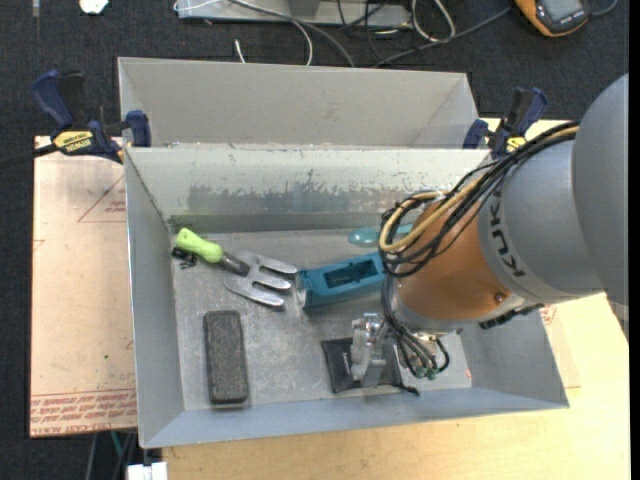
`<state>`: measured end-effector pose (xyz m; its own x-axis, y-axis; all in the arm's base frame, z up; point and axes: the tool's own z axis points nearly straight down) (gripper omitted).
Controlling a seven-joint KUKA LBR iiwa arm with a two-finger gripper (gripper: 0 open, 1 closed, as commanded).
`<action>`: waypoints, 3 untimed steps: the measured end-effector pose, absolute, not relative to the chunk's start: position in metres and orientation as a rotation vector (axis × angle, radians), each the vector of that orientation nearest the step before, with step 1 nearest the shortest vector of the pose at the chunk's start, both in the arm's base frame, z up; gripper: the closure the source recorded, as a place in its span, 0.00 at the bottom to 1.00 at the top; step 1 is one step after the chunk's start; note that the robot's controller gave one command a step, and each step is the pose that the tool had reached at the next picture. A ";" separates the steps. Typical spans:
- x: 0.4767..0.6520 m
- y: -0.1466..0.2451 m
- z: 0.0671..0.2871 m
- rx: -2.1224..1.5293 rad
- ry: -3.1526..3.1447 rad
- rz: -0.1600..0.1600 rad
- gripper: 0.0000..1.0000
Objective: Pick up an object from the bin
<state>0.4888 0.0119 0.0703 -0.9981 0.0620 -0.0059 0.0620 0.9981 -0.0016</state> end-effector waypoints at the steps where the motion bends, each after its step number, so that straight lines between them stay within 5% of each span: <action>1: 0.517 0.038 0.070 -0.142 3.140 -0.011 1.00; 2: 0.512 0.084 0.070 -0.422 3.110 -0.002 0.00; 3: 0.512 0.083 0.071 -0.423 3.112 -0.003 1.00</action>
Offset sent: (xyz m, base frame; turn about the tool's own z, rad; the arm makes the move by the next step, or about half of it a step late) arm 0.0228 0.0704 -0.0003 -0.3308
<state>0.5120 0.0833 0.0707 -0.9637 -0.2670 -0.0008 -0.2670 0.9637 -0.0023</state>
